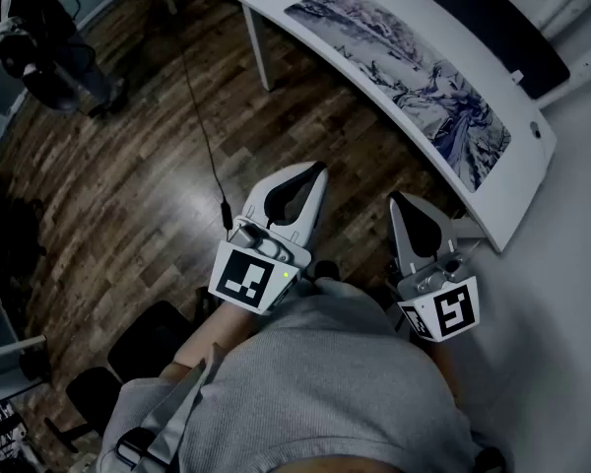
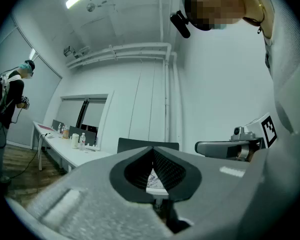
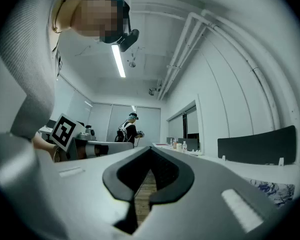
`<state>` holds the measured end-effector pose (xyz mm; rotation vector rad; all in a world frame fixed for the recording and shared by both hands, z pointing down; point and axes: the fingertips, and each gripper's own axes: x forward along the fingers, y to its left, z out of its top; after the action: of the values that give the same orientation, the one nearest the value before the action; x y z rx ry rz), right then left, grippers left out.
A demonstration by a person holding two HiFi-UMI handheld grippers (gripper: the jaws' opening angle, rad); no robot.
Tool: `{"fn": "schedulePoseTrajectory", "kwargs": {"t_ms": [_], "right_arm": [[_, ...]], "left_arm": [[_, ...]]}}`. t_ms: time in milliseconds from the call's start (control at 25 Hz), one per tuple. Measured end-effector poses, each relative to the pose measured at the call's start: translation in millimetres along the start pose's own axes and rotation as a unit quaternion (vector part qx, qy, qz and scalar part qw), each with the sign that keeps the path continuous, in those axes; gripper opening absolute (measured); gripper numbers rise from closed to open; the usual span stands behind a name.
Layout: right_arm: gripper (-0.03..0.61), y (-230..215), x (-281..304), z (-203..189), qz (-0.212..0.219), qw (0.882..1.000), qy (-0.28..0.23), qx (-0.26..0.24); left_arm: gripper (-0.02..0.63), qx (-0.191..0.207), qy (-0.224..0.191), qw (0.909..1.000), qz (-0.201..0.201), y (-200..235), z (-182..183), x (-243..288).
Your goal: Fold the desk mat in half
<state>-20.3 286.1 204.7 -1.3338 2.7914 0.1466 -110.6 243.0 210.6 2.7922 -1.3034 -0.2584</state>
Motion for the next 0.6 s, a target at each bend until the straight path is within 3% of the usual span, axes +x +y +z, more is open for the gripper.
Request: {"fn": "schedulePoseTrajectory", "kwargs": {"t_ms": [600], "right_arm": [[0.002,2.6,4.3,-6.0,-0.004,1.0,0.006,0.01]], "left_arm": [[0.002,0.008,0.007,0.9999,0.0,7.1,0.3,-3.5]]}}
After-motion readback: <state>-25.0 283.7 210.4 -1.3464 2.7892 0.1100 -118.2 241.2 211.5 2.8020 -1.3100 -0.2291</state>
